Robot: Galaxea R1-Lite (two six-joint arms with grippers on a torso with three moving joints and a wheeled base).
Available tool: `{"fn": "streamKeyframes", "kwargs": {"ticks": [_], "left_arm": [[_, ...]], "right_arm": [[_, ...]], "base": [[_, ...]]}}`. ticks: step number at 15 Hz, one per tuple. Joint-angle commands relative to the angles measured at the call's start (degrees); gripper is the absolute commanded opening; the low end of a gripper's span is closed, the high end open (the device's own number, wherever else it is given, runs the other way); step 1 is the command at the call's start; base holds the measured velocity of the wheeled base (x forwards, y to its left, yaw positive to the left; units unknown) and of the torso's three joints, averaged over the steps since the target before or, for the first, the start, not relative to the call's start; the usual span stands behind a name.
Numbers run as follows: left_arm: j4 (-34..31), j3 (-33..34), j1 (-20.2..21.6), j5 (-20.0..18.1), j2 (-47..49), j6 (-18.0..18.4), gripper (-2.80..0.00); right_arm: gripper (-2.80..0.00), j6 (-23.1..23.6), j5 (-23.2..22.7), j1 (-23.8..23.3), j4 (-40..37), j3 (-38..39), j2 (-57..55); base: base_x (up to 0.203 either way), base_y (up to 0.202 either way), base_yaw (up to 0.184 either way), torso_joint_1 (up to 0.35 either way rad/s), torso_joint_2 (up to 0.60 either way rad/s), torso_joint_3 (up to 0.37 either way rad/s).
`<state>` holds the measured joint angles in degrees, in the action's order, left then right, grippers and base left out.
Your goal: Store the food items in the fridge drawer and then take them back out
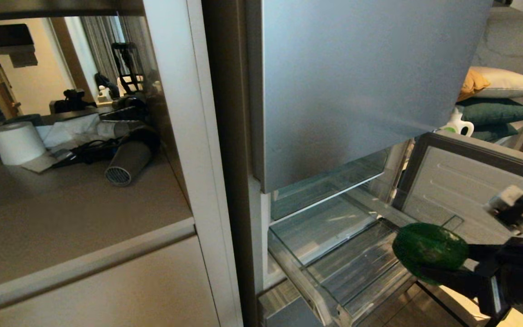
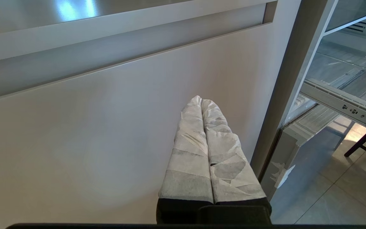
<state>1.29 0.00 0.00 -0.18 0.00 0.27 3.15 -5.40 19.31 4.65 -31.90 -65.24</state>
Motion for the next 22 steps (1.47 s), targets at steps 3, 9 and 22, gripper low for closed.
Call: {"fn": "streamKeyframes", "kwargs": {"ticks": [3,9,22], "left_arm": [[0.03,0.62,0.00,0.01,0.09,0.00,-2.80],[0.03,0.62,0.00,0.01,0.09,0.00,-2.80],[0.03,0.62,0.00,0.01,0.09,0.00,-2.80]], "right_arm": [[-2.80,-0.57,0.12,-0.05,0.01,4.83,11.16],[-2.80,-0.61,1.01,-0.41,0.09,9.21,14.18],[-2.80,0.01,0.72,0.11,0.18,9.86,14.46]], "base": [[0.000,0.000,0.000,0.000,0.00,0.000],[0.000,0.000,0.000,0.000,0.00,0.000],[0.000,-0.005,0.122,0.002,0.00,0.002]]}}
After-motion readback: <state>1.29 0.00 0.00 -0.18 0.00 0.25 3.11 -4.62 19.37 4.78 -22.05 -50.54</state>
